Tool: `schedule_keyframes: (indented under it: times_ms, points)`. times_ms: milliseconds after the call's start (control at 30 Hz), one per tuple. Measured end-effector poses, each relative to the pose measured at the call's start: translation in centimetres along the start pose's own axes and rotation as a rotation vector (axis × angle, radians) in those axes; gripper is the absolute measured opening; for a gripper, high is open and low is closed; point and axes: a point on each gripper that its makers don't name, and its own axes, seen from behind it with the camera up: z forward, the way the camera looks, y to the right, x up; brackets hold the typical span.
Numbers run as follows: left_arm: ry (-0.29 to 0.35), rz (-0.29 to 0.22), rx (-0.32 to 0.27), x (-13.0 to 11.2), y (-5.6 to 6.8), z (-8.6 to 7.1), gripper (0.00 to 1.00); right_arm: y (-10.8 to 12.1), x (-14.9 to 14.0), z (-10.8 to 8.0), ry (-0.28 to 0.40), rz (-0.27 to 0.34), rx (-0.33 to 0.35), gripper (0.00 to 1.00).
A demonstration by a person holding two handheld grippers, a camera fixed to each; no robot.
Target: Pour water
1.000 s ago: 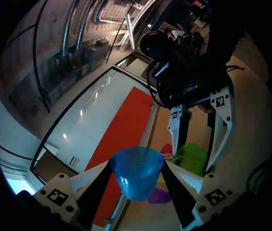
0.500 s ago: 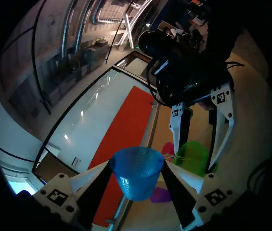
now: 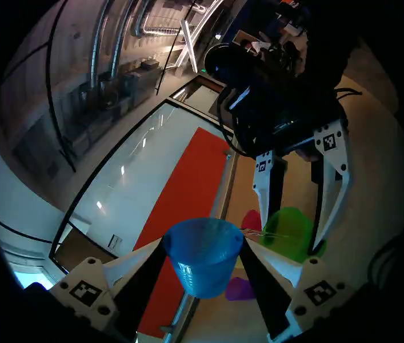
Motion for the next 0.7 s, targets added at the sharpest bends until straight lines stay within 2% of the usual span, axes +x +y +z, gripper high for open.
schedule_keyframes:
  times_ms: [700]
  points:
    - [-0.005,0.022,0.010,-0.05,-0.11,-0.12,0.87,-0.51,0.07,-0.23,0.003,-0.002,0.011,0.91]
